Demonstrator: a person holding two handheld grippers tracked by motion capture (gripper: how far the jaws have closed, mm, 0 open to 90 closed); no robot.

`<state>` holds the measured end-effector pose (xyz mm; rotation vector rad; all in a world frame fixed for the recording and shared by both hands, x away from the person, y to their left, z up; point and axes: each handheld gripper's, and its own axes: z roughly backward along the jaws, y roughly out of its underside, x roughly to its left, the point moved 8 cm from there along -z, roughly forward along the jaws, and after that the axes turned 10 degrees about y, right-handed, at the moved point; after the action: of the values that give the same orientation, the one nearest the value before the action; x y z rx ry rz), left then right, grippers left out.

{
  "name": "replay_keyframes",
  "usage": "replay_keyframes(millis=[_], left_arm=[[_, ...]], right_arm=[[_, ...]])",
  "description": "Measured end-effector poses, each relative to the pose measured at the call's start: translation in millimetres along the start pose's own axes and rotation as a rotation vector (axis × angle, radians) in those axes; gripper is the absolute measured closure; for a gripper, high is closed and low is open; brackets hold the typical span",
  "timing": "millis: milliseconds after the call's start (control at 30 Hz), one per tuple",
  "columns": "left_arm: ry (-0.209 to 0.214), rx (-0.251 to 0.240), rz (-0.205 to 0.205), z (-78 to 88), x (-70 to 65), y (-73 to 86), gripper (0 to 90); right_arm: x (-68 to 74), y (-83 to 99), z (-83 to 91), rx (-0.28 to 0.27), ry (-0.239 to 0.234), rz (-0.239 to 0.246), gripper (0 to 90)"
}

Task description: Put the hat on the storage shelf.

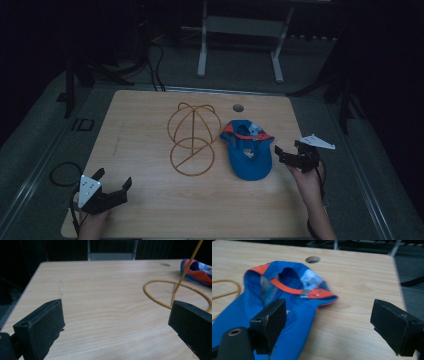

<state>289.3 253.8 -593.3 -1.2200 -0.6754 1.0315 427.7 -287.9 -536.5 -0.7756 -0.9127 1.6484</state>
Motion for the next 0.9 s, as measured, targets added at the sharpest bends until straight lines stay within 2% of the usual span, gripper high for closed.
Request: replay_keyframes(millis=[67, 233, 433, 633, 867, 900], left_arm=[[0.012, 0.014, 0.010, -1.1, -1.0, 1.6, 0.6], [0.019, 0.022, 0.020, -1.6, -1.9, 2.0, 0.6], [0.015, 0.008, 0.001, -1.4, -2.0, 1.3, 0.6], [0.007, 0.009, -0.023, -2.0, -2.5, 1.3, 0.6], [0.006, 0.002, -0.023, -1.9, -1.9, 1.2, 0.6], [0.008, 0.002, -0.025, -2.1, -2.3, 1.2, 0.6]], right_arm=[[4.0, -4.7, -4.0, -0.002, -0.009, 0.016, 13.6], [8.7, -11.2, -11.5, -0.003, -0.030, 0.018, 13.6], [18.2, -24.8, -34.6, 0.010, -0.044, 0.040, 13.7], [27.4, -31.6, -48.9, 0.017, -0.054, 0.070, 15.1], [39.1, -40.2, -66.0, 0.035, -0.083, 0.090, 15.3], [40.8, -41.8, -68.4, 0.034, -0.092, 0.089, 17.7]])
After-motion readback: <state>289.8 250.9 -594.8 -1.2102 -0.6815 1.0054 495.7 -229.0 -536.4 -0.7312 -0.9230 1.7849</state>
